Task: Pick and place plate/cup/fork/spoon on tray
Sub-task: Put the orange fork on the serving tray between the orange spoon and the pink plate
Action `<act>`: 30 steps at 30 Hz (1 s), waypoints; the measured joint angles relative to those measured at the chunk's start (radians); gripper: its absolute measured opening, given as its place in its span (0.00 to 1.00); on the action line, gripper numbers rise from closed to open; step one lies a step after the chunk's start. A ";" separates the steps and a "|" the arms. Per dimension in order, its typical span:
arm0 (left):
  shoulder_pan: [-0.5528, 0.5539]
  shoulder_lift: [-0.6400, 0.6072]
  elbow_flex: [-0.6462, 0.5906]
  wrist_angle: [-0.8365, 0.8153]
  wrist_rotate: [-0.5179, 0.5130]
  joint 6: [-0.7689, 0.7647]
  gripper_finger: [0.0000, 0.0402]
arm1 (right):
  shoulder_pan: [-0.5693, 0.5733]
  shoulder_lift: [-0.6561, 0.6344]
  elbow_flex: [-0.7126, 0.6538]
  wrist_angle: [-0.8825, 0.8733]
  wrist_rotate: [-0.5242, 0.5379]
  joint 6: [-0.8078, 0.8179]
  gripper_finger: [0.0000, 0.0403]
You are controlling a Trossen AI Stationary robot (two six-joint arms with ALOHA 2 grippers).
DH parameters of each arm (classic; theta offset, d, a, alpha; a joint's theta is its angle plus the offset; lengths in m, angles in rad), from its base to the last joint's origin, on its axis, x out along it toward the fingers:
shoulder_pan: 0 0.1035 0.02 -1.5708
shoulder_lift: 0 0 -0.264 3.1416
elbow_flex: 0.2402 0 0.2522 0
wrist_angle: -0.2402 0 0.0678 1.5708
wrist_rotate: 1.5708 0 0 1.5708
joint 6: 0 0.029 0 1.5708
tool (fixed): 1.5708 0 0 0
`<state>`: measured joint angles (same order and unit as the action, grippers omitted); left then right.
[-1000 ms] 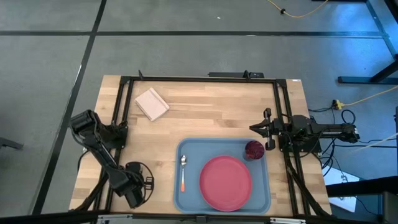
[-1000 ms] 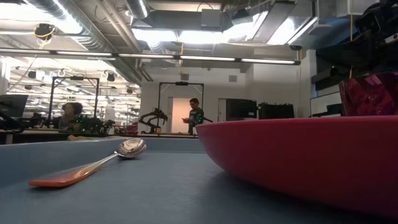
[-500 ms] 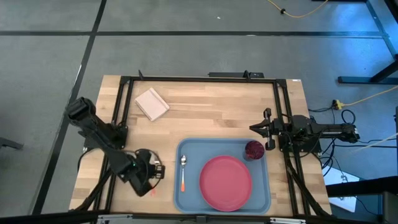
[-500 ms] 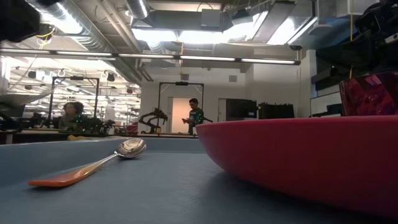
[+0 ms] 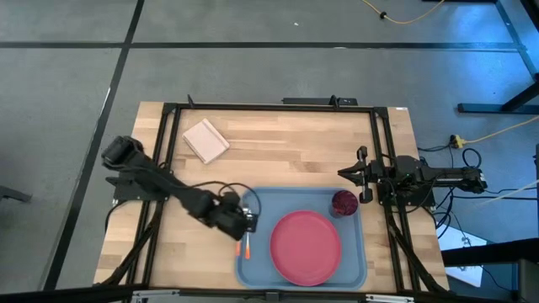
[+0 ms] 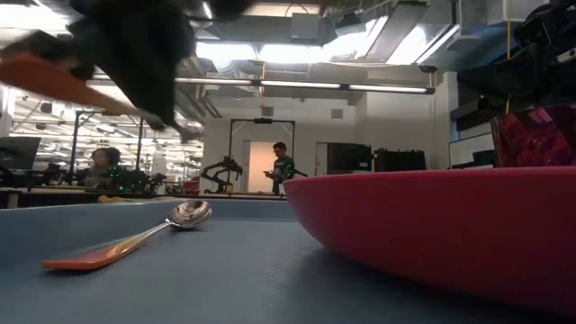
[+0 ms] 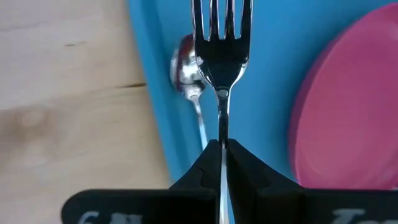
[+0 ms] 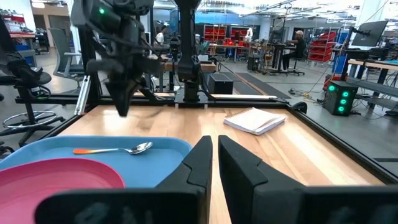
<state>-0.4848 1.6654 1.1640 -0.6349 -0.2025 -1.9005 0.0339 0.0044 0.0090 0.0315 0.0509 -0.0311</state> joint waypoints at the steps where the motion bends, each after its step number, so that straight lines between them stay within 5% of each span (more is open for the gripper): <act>1: 0.011 0.026 0.018 0.002 0.014 0.014 0.01 | 0.000 0.000 0.000 0.000 0.000 0.000 0.08; 13: 0.034 0.277 0.228 0.008 0.036 -0.016 0.01 | 0.000 0.000 0.000 0.000 0.000 0.000 0.08; 30: 0.051 0.336 0.234 -0.004 -0.006 -0.034 0.02 | 0.000 0.000 0.000 0.000 0.000 0.000 0.08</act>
<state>-0.4343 2.0009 1.3975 -0.6392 -0.2085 -1.9343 0.0340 0.0043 0.0090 0.0316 0.0509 -0.0314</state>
